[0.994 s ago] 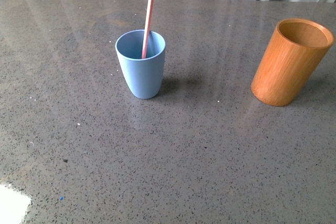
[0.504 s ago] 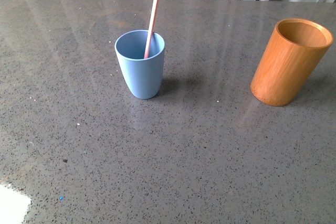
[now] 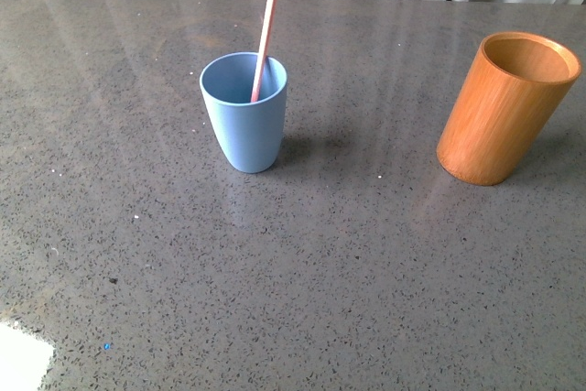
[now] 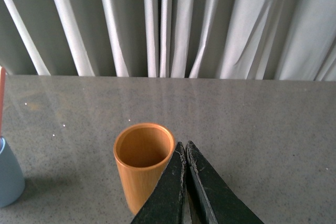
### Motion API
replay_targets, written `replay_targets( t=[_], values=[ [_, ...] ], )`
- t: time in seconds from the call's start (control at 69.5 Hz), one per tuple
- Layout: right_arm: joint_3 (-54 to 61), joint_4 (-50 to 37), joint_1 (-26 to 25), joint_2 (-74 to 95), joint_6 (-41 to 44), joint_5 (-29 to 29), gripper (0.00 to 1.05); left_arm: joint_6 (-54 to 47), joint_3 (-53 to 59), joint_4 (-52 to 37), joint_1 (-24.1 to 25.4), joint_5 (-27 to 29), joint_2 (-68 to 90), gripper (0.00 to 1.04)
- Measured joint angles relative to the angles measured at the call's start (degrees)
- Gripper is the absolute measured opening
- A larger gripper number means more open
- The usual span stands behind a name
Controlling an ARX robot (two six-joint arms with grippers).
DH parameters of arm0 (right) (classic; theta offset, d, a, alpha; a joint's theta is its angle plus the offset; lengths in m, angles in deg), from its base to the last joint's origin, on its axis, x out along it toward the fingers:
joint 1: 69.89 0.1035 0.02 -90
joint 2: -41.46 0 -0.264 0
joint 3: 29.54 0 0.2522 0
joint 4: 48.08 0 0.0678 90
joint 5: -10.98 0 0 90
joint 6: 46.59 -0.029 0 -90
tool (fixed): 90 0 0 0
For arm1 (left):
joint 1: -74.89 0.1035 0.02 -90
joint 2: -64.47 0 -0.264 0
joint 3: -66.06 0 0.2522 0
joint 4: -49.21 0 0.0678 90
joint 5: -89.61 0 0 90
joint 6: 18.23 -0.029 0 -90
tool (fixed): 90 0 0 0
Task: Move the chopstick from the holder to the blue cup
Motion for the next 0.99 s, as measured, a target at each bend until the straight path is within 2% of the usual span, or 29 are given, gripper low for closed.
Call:
replay_targets(
  t=[0.13,0.187,0.288,0.734,0.806,0.994],
  values=[
    [2.4,1.0,-1.4,-3.4,0.0,1.3,0.02,0.0,0.0,0.0,0.0,0.0,0.0,0.96],
    [3.4,1.8,-4.2,-5.2,0.1,5.5,0.02,0.0,0.0,0.0,0.0,0.0,0.0,0.96],
    [4.9,3.0,-6.2,-7.9,0.0,5.8,0.02,0.0,0.0,0.0,0.0,0.0,0.0,0.96],
    [8.7,10.5,-6.3,-19.3,0.1,6.2,0.02,0.0,0.0,0.0,0.0,0.0,0.0,0.96],
    [9.6,9.6,-6.3,-20.6,0.1,6.1,0.02,0.0,0.0,0.0,0.0,0.0,0.0,0.96],
    [9.6,15.7,-6.3,-27.0,0.1,6.2,0.02,0.0,0.0,0.0,0.0,0.0,0.0,0.96]
  ],
)
